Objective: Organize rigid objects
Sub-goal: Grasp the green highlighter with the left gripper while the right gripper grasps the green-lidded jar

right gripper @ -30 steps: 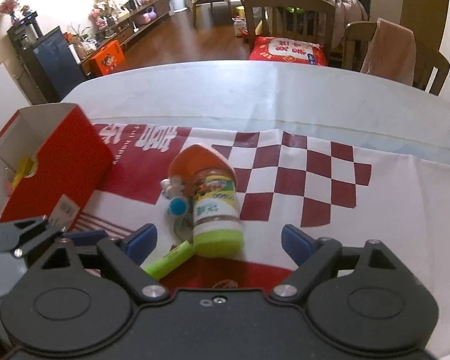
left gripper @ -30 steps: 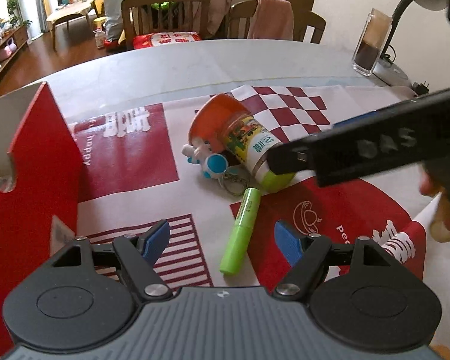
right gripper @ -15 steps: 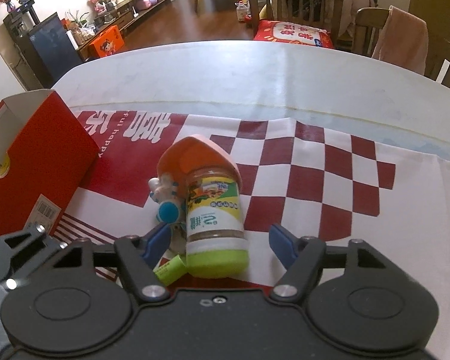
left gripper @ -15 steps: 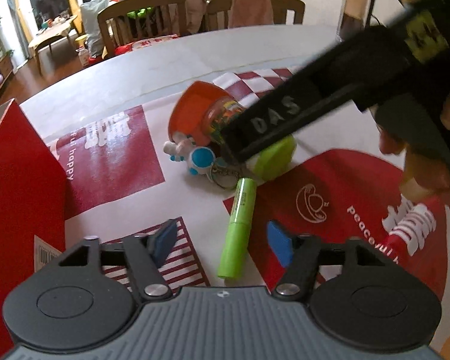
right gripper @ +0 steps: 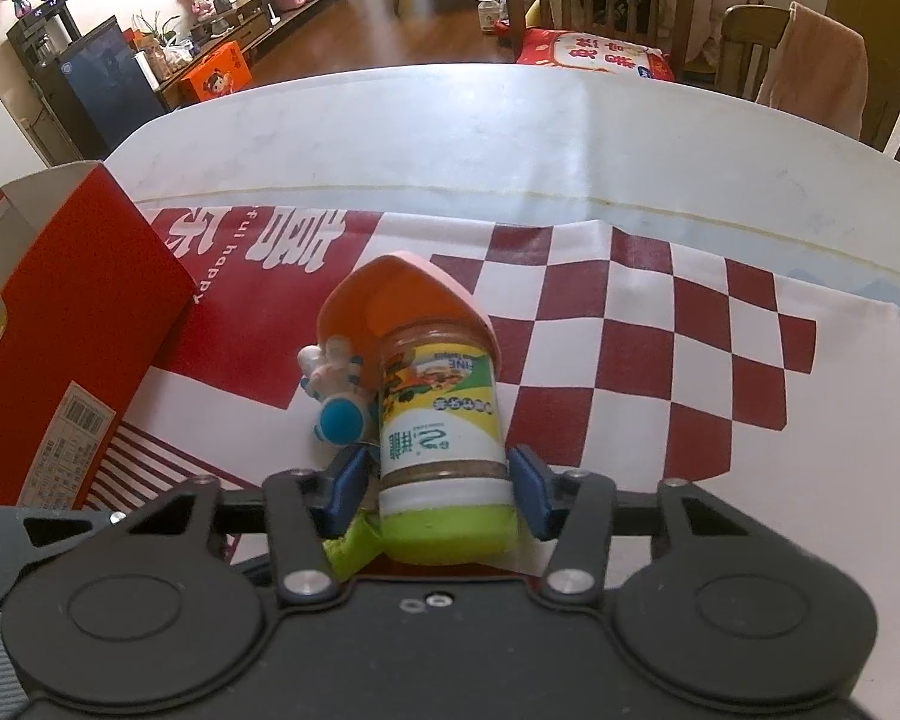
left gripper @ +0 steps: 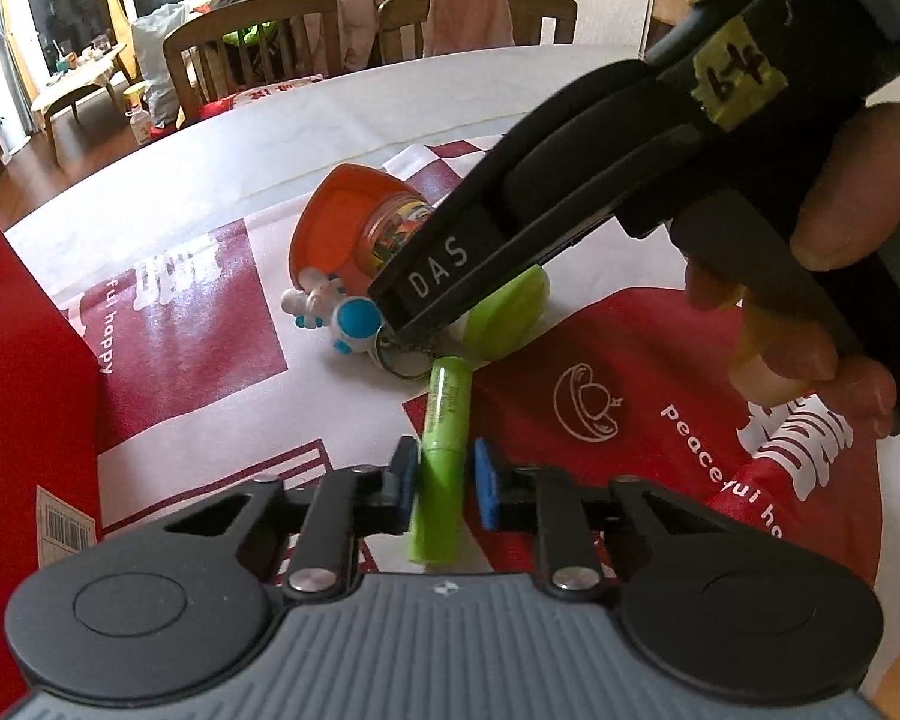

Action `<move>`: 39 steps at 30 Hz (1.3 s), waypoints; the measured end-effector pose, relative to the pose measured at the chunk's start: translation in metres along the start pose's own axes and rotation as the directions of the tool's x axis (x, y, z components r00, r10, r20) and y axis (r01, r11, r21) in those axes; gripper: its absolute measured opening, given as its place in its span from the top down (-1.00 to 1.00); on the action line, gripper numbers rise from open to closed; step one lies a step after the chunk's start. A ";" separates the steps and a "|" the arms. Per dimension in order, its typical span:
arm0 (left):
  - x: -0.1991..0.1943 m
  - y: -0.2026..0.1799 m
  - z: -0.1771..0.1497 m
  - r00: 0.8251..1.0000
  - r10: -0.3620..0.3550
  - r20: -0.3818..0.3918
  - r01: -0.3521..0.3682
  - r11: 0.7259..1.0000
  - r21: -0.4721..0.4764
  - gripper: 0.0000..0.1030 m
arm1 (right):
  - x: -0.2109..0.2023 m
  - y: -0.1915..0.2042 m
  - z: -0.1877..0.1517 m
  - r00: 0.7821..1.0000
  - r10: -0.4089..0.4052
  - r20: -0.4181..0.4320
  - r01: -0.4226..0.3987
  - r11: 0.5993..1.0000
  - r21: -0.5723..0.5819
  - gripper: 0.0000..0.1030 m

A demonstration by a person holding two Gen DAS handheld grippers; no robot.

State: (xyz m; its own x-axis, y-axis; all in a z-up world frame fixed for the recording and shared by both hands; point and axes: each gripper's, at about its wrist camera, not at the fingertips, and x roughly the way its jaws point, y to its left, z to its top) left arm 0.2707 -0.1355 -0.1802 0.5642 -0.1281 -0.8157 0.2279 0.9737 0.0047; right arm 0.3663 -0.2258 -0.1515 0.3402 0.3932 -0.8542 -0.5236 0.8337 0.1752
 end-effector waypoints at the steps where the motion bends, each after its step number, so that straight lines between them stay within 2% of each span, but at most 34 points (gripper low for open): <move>1: 0.000 0.000 0.000 1.000 0.003 -0.002 -0.003 1.000 -0.003 0.69 | 0.000 0.000 0.000 1.000 -0.006 0.001 0.006 1.000 -0.001 0.12; 9: 0.001 0.005 0.005 0.999 0.032 -0.020 -0.032 0.999 -0.034 0.69 | -0.008 0.004 -0.006 1.000 -0.018 0.001 0.018 1.000 0.012 0.14; 16: -0.008 0.018 0.001 0.999 0.024 -0.024 -0.026 0.994 -0.103 0.69 | -0.026 0.009 -0.015 1.000 -0.002 -0.004 0.003 0.999 0.052 0.15; 26: -0.033 0.032 -0.007 1.000 0.010 -0.013 -0.013 0.983 -0.182 0.69 | -0.061 0.023 -0.033 0.999 0.029 0.018 -0.030 0.998 0.063 0.15; 39: -0.083 0.051 -0.013 1.000 -0.014 0.027 0.020 0.969 -0.246 0.69 | -0.121 0.035 -0.051 0.997 0.017 0.076 -0.022 0.997 0.068 0.15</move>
State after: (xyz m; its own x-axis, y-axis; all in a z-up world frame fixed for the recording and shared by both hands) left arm 0.2248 -0.0729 -0.1197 0.5820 -0.1470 -0.7998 0.0373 0.9873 -0.1543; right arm 0.2669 -0.2636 -0.0673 0.3898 0.4357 -0.8113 -0.4766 0.8493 0.2270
